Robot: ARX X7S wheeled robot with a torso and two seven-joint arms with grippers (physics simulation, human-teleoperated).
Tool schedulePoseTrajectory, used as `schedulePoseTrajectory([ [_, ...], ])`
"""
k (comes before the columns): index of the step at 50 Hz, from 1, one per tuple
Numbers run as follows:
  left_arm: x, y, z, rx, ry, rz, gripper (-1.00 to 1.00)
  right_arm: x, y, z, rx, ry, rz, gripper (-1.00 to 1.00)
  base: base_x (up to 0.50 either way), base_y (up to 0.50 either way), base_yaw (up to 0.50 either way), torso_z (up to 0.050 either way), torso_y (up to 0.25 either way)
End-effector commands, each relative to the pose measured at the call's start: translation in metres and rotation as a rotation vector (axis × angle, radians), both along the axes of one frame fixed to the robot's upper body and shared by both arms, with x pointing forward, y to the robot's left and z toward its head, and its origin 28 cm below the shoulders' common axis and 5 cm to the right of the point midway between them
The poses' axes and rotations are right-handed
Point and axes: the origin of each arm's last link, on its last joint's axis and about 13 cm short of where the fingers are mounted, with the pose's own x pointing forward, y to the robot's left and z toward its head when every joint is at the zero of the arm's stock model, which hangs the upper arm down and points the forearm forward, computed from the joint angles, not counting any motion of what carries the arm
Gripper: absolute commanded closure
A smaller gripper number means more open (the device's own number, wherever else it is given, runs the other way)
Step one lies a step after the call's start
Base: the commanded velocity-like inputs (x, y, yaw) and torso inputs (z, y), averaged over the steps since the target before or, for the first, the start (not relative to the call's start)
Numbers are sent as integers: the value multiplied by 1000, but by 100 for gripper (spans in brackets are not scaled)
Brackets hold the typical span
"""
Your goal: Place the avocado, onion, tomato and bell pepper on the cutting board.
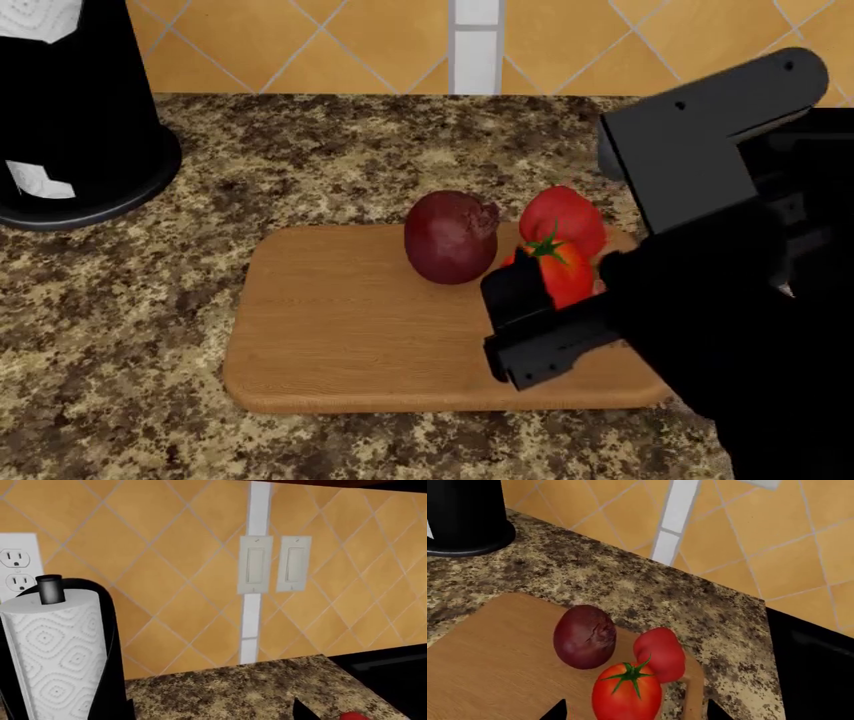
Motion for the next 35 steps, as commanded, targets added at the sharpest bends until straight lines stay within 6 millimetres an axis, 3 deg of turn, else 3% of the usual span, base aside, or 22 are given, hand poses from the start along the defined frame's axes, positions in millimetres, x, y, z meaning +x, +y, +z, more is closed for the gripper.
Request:
schedulePoseTrajectory([
  [1,-2,-3,5,9,-23,-38,-100,-27,4,19,8,-94,29,-100,0,0,0,0,0],
  [15,-31,19,1,74,19,114,-100,-61,13,45,13,-206,75,-100,0,0,0,0,0],
  [35,-73,34,-1,149,147,149,-100,-54,14,45,1,-220,68,-100,0,0,0,0,0],
])
